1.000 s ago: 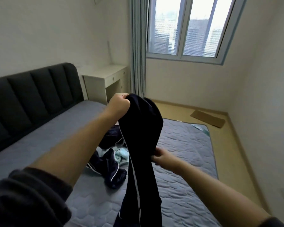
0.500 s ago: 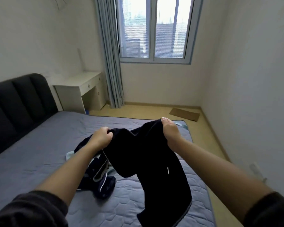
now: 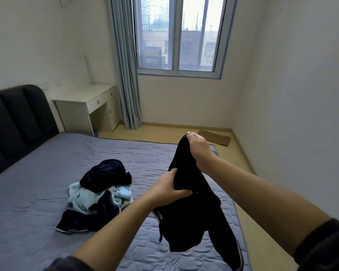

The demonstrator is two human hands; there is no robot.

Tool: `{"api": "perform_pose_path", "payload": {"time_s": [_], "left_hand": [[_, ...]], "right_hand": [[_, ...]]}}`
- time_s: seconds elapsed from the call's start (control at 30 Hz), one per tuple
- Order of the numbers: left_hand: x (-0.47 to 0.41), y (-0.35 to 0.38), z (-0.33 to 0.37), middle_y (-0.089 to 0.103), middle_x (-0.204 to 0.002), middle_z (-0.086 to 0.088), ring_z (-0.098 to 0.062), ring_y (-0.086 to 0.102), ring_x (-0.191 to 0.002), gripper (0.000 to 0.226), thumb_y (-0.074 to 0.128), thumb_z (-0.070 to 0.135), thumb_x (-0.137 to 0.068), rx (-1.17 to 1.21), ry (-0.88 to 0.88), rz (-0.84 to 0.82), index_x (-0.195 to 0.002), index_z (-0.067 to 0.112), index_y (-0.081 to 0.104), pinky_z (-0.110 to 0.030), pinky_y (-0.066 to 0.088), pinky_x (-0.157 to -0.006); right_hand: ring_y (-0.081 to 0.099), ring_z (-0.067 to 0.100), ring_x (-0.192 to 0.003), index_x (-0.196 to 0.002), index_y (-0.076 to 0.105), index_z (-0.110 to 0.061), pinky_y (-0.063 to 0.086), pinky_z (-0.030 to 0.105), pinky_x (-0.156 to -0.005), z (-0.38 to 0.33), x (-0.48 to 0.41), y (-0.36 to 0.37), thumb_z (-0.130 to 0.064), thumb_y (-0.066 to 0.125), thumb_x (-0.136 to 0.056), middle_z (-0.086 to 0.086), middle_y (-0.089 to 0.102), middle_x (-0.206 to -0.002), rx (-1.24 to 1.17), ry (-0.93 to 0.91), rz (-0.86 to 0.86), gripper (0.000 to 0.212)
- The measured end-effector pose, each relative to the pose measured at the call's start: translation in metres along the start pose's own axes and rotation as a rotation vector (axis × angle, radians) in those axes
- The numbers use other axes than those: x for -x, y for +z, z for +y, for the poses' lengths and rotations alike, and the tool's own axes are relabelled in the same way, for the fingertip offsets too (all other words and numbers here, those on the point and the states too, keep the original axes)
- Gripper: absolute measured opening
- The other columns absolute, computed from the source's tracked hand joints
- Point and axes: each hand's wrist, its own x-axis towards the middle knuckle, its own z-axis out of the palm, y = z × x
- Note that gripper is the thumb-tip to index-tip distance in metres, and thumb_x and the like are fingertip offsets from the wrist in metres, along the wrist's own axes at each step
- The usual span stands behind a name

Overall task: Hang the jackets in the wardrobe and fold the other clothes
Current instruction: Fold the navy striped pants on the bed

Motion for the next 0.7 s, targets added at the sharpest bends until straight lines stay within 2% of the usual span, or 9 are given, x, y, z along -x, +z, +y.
{"api": "perform_pose_path", "payload": {"time_s": [0.07, 0.1, 0.17, 0.27, 0.37, 0.43, 0.5, 0.6, 0.7], "left_hand": [[-0.015, 0.006, 0.006, 0.063, -0.109, 0.0, -0.018, 0.06, -0.097, 0.033, 0.058, 0.025, -0.089, 0.061, -0.022, 0.06, -0.121, 0.02, 0.054, -0.013, 0.041, -0.064], [-0.02, 0.006, 0.008, 0.065, -0.104, -0.004, -0.021, 0.061, -0.092, 0.024, 0.051, 0.016, -0.093, 0.122, -0.04, 0.087, -0.115, 0.016, 0.058, -0.017, 0.04, -0.061], [-0.026, 0.006, 0.012, 0.065, -0.093, -0.01, -0.024, 0.058, -0.084, 0.019, 0.043, 0.013, -0.097, 0.212, -0.072, 0.156, -0.102, 0.01, 0.061, -0.028, 0.037, -0.062], [-0.029, 0.002, 0.028, 0.057, -0.069, -0.001, -0.02, 0.051, -0.07, 0.031, 0.04, 0.026, -0.1, 0.311, -0.131, 0.238, -0.074, 0.016, 0.055, -0.029, 0.034, -0.056], [-0.041, -0.011, 0.048, 0.063, -0.077, -0.006, -0.02, 0.058, -0.072, 0.031, 0.044, 0.031, -0.098, 0.608, -0.252, 0.262, -0.082, 0.011, 0.062, -0.03, 0.042, -0.065], [-0.051, -0.022, 0.055, 0.066, -0.085, -0.013, -0.025, 0.061, -0.076, 0.029, 0.045, 0.026, -0.097, 0.763, -0.361, 0.305, -0.093, 0.005, 0.064, -0.032, 0.047, -0.071], [-0.057, -0.03, 0.058, 0.064, -0.093, -0.017, -0.028, 0.061, -0.079, 0.031, 0.043, 0.021, -0.095, 0.845, -0.447, 0.383, -0.109, 0.0, 0.061, -0.033, 0.048, -0.072], [-0.059, -0.041, 0.059, 0.061, -0.105, -0.017, -0.029, 0.059, -0.087, 0.038, 0.039, 0.022, -0.097, 0.934, -0.496, 0.458, -0.125, 0.0, 0.053, -0.035, 0.048, -0.075], [-0.058, -0.049, 0.058, 0.06, -0.112, -0.017, -0.031, 0.059, -0.091, 0.041, 0.038, 0.023, -0.098, 0.975, -0.484, 0.498, -0.132, 0.003, 0.048, -0.037, 0.049, -0.075]], "right_hand": [[0.047, 0.015, -0.075, -0.072, 0.047, -0.018, 0.039, 0.031, -0.074, 0.0, 0.001, -0.006, -0.026, 0.034, -0.103, 0.001, 0.048, -0.073, 0.0, -0.022, 0.009, 0.035], [0.049, 0.014, -0.074, -0.072, 0.049, -0.018, 0.04, 0.03, -0.073, 0.001, 0.0, -0.013, -0.026, 0.034, -0.103, 0.001, 0.05, -0.073, 0.01, -0.042, 0.022, 0.035], [0.051, 0.012, -0.072, -0.076, 0.052, -0.019, 0.043, 0.026, -0.067, 0.005, 0.0, -0.032, -0.027, 0.035, -0.103, 0.0, 0.053, -0.075, 0.018, -0.058, 0.025, 0.033], [0.057, 0.013, -0.072, -0.095, 0.055, -0.02, 0.048, 0.025, -0.06, 0.018, 0.006, -0.058, -0.041, 0.036, -0.101, 0.002, 0.057, -0.086, -0.025, 0.098, -0.076, 0.028], [0.063, 0.008, -0.08, -0.116, 0.05, -0.025, 0.048, 0.025, -0.068, 0.035, 0.013, -0.066, -0.051, 0.04, -0.096, -0.004, 0.063, -0.097, 0.083, 0.132, -0.232, 0.034], [0.064, -0.002, -0.084, -0.129, 0.042, -0.024, 0.049, 0.016, -0.067, 0.045, 0.019, -0.065, -0.049, 0.046, -0.095, -0.006, 0.062, -0.106, 0.141, 0.061, -0.305, 0.043], [0.061, -0.004, -0.098, -0.138, 0.033, -0.027, 0.047, 0.008, -0.068, 0.052, 0.025, -0.062, -0.048, 0.052, -0.092, 0.0, 0.056, -0.124, 0.146, 0.035, -0.371, 0.055], [0.047, 0.011, -0.124, -0.145, 0.026, -0.03, 0.045, 0.017, -0.088, 0.053, 0.03, -0.063, -0.061, 0.06, -0.08, 0.002, 0.04, -0.14, 0.157, 0.044, -0.418, 0.08], [0.051, 0.015, -0.122, -0.145, 0.023, -0.035, 0.048, 0.03, -0.097, 0.053, 0.034, -0.07, -0.064, 0.067, -0.07, -0.001, 0.042, -0.136, 0.2, 0.126, -0.538, 0.092]]}}
